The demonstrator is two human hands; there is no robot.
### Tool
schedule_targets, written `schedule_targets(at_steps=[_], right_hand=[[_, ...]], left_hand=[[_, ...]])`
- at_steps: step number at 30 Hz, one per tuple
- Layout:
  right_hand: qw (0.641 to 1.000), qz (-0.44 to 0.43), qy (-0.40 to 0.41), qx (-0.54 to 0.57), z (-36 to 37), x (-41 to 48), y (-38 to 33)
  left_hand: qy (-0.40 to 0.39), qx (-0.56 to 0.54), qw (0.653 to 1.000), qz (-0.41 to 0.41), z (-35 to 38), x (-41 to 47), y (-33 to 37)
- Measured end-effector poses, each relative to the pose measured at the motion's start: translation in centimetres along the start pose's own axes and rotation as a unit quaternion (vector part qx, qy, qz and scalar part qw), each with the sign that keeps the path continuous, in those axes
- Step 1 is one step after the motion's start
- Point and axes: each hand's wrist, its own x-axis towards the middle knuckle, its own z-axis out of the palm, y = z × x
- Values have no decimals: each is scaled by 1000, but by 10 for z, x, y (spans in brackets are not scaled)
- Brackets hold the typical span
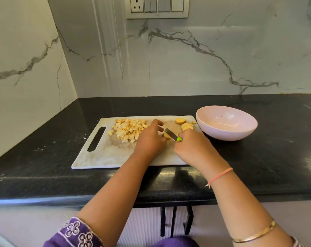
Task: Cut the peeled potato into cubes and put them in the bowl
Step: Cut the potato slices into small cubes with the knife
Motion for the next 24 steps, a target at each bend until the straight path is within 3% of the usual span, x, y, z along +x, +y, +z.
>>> schedule_targets(at_steps=[16, 24], right_hand=[[998, -16, 15, -62, -1, -5, -11], [993, -14, -27, -114, -10, -5, -22]], left_hand=[[22, 9, 1000, -19, 2, 4, 2], [27, 3, 999, -35, 7, 6, 1]])
